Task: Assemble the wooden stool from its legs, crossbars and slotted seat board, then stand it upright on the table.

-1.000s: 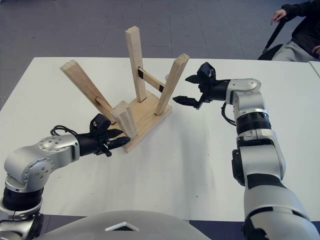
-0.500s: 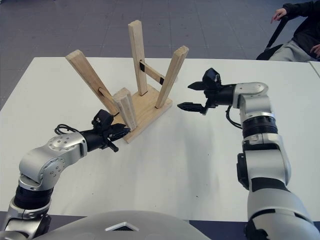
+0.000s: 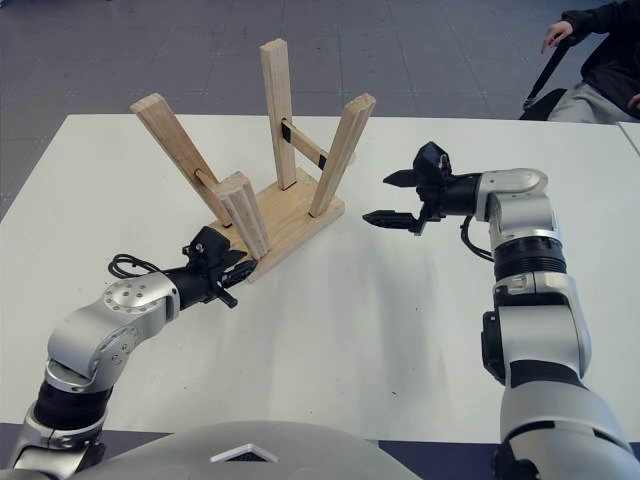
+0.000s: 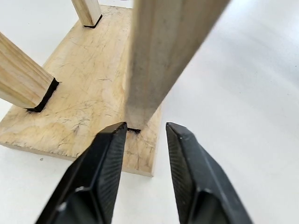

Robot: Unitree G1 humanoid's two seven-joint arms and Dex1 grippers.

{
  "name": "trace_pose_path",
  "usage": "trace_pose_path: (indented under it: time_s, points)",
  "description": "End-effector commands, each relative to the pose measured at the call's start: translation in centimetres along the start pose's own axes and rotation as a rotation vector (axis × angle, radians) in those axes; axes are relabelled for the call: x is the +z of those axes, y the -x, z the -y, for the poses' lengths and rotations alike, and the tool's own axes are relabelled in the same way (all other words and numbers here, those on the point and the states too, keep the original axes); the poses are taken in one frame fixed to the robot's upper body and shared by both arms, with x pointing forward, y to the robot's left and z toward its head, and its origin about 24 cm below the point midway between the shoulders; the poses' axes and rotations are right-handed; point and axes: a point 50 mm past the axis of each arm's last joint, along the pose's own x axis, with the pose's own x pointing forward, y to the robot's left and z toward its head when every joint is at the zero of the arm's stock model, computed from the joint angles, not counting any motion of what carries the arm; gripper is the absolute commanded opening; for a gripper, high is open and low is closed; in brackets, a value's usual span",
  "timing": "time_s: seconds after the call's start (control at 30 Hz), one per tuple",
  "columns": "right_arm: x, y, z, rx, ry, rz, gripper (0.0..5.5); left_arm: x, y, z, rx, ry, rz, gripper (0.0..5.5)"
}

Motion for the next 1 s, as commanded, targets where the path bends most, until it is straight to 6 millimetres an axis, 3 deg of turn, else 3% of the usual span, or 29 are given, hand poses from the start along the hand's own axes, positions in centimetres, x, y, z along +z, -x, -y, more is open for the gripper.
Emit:
trace_pose_path:
  time_s: [0.03,0.27,0.43,0.67,0.87,1.0]
  points:
    - [0.0,0.2,-0.1,-0.001,0.003,-0.007,5.49,0.2,0.1,-0.1,0.008,0.005,0.004,2.19]
    - [-0.3,-0.1,-0.3,0.005,-0.008,-0.004,5.49,1.9,-1.0,-1.0,0.095,-0.042,0.087,3.26]
    - [-0.4,-0.3,-0.5,0.007,-0.011,0.0,5.49,2.6,-1.8,-0.3,0.045,-0.038,0.134,3.26]
    - [0.2,0.1,-0.4,0.009,0.013,0.013,5.49,1.7,-1.0,-0.2,-0.097,0.003,0.127,2.16]
    - [1.2,0.5,-0.3,0.019,0.038,0.042,5.49,0.4,-0.2,-2.7,-0.154,-0.013,0.106,1.15]
    - [1.4,0.5,-0.4,0.027,0.048,0.048,5.49,0.5,-0.1,-4.4,-0.077,-0.029,0.13,1.06]
